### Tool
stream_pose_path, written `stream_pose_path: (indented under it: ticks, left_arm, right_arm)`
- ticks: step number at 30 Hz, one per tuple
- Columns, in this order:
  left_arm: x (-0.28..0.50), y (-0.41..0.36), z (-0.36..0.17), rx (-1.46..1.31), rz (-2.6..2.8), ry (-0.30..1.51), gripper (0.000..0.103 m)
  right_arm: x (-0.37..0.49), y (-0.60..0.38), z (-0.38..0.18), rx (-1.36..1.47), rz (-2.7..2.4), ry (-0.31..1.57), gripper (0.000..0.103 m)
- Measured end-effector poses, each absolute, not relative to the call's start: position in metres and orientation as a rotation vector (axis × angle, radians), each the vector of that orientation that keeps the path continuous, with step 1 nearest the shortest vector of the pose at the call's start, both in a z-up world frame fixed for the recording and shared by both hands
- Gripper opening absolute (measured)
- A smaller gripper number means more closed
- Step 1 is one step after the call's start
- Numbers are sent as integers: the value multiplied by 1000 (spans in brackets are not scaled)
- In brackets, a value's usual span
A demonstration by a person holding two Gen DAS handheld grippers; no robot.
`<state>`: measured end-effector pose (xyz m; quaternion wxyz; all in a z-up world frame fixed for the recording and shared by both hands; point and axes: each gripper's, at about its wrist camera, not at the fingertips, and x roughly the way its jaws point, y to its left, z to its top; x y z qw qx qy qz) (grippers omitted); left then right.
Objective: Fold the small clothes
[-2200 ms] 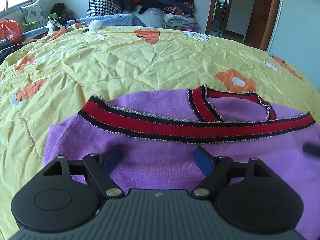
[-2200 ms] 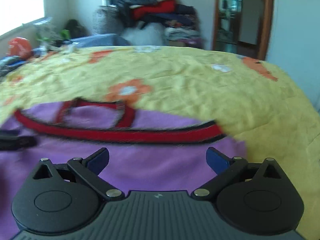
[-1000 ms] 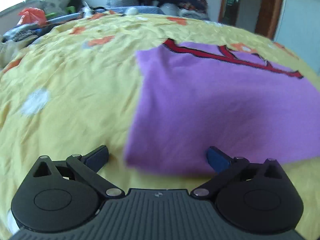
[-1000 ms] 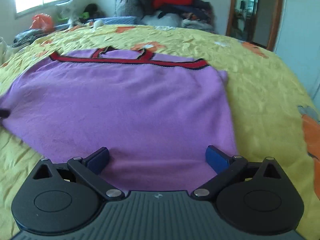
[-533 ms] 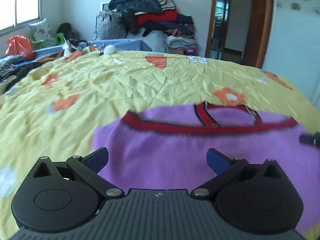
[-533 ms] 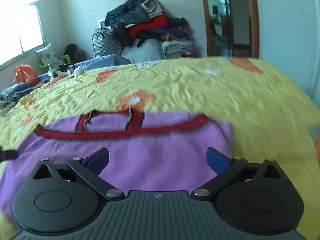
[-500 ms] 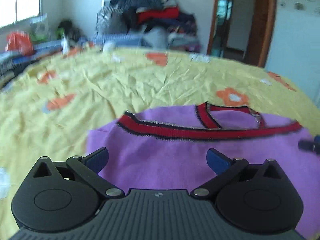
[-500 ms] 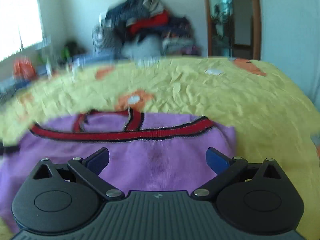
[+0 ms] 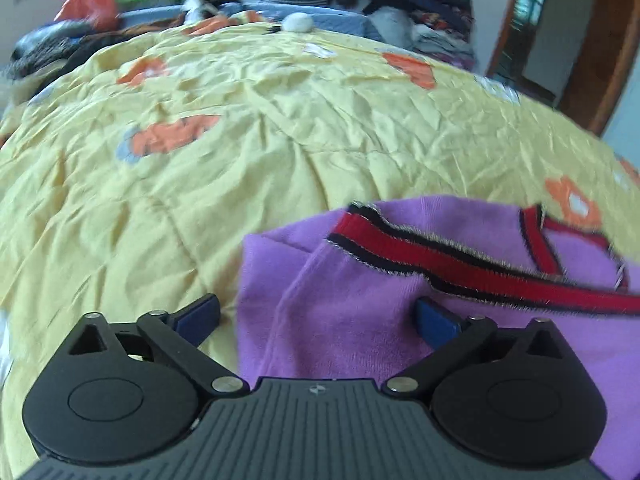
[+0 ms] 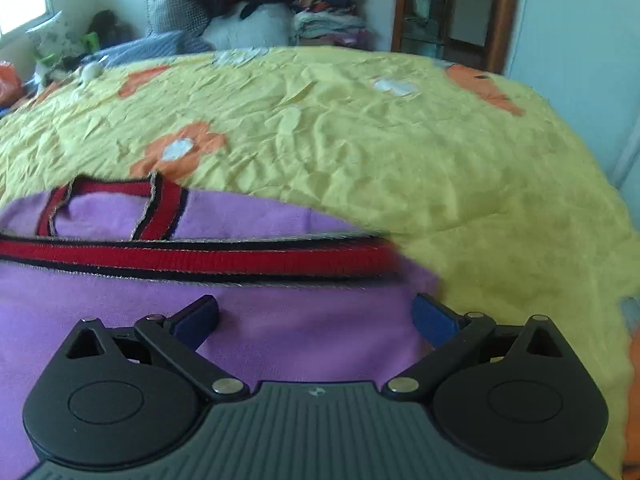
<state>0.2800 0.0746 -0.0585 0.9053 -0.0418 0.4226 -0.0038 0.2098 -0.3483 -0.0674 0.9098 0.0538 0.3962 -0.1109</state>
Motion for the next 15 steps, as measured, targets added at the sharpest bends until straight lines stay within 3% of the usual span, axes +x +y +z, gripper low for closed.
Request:
stream_pose_path:
  ticks: [6,11,15]
  left_arm:
    - [199,65,-30,-97,-162,787,103]
    - [158,53,-58,-16,-254,839,103]
    - [144,57,-76,126,-249,803,103]
  right_arm:
    - [113,-326,-60,118,-114,731,103]
    - [51,-283,-80,-69,-127,761,103]
    - [30,-297,-86,30,-133,825,103]
